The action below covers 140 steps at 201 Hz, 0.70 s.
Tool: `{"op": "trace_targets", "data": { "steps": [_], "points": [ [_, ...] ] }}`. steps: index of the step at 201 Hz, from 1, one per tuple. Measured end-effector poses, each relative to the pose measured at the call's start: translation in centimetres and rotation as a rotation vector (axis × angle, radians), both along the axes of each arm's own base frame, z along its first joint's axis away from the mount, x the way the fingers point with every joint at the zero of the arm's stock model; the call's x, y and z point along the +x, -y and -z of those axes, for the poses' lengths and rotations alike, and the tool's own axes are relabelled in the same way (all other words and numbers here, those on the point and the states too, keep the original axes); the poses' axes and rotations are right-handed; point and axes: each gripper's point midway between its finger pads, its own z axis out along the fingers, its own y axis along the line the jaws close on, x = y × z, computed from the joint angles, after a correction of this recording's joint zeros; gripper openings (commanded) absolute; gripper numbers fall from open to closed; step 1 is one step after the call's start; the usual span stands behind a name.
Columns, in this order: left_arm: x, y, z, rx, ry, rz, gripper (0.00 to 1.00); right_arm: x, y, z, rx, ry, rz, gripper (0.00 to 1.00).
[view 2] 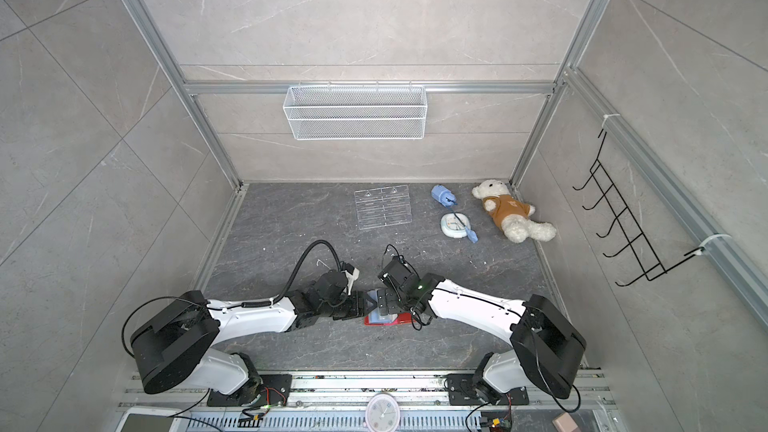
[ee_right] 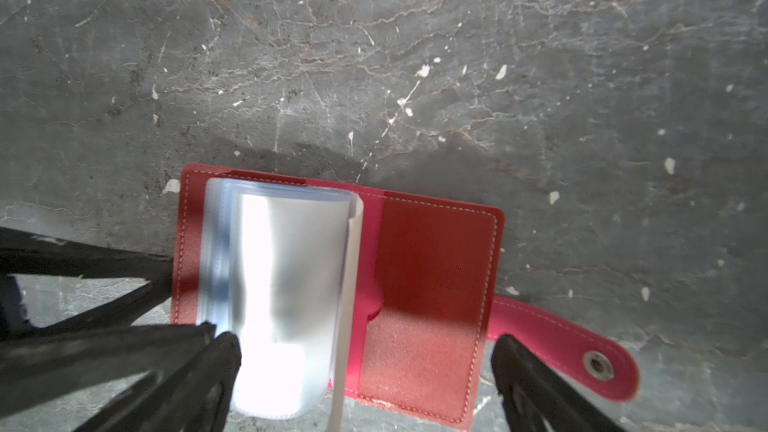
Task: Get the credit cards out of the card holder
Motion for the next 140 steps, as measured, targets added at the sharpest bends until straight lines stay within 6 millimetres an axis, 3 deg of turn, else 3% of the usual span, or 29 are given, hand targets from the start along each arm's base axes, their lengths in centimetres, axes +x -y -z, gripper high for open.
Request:
{"op": "trace_targets", "data": {
  "steps": [78, 132, 140],
  "points": [
    [-0.01, 0.0, 0.11, -0.049, 0.011, -0.02, 0.28, -0.3, 0.54, 0.0, 0.022, -0.003, 0.012, 0.96],
    [-0.04, -0.1, 0.16, -0.05, 0.01, -0.024, 0.0, -0.3, 0.42, -0.25, 0.034, -0.001, 0.01, 0.95],
    [-0.03, -0.07, 0.13, -0.052, 0.012, -0.023, 0.0, -0.31, 0.37, -0.42, 0.04, 0.001, 0.009, 0.95]
  ]
}}
